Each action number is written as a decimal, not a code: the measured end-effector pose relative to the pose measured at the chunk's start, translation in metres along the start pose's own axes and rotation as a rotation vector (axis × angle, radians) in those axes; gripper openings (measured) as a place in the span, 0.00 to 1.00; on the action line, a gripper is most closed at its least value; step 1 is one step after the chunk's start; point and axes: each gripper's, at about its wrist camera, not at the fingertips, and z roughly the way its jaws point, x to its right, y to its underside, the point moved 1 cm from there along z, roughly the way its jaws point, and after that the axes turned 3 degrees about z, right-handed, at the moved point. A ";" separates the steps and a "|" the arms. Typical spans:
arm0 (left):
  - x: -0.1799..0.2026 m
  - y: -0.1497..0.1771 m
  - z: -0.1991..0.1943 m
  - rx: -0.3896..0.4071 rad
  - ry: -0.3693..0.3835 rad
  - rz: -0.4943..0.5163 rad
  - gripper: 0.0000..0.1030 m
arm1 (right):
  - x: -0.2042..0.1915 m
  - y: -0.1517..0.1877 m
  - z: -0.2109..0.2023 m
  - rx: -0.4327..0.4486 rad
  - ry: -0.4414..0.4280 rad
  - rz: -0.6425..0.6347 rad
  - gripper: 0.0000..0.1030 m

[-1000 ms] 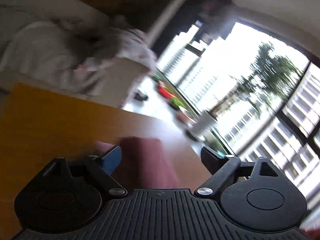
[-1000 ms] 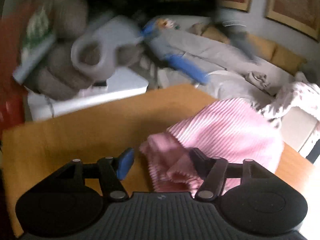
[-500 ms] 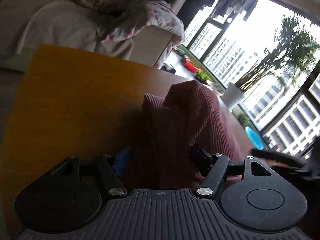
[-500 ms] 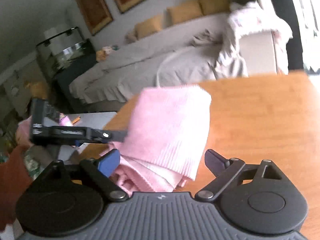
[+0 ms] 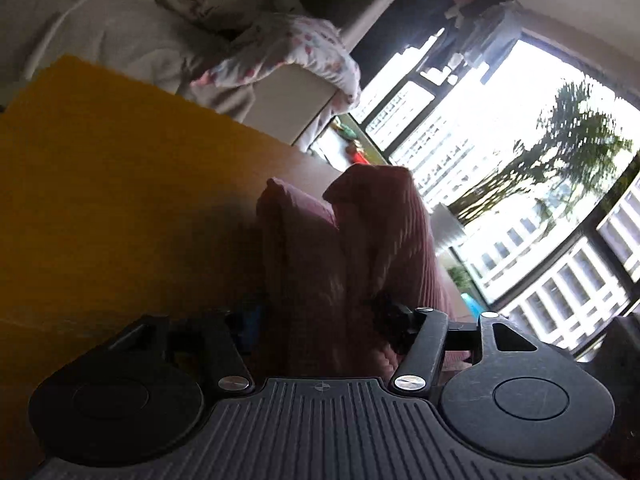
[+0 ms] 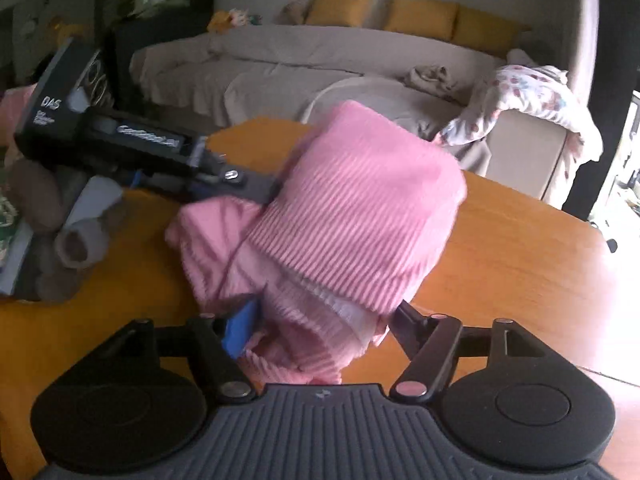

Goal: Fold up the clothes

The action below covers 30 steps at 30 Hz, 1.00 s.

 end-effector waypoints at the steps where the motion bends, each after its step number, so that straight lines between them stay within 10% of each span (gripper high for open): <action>1: 0.005 0.000 -0.001 0.008 -0.013 0.026 0.63 | 0.003 -0.006 -0.005 0.016 -0.006 0.003 0.73; 8: 0.004 0.003 -0.007 0.010 0.005 0.022 0.65 | 0.029 -0.081 -0.001 0.149 0.136 0.005 0.99; 15: 0.000 0.000 -0.005 0.007 0.016 0.011 0.64 | 0.046 -0.099 0.103 -0.014 0.313 -0.096 1.00; 23: -0.004 -0.001 -0.005 0.005 0.023 0.011 0.71 | 0.056 -0.089 0.080 0.028 0.254 0.071 1.00; 30: -0.002 -0.001 -0.004 0.002 0.022 0.022 0.72 | 0.090 -0.035 0.041 0.057 -0.067 0.523 1.00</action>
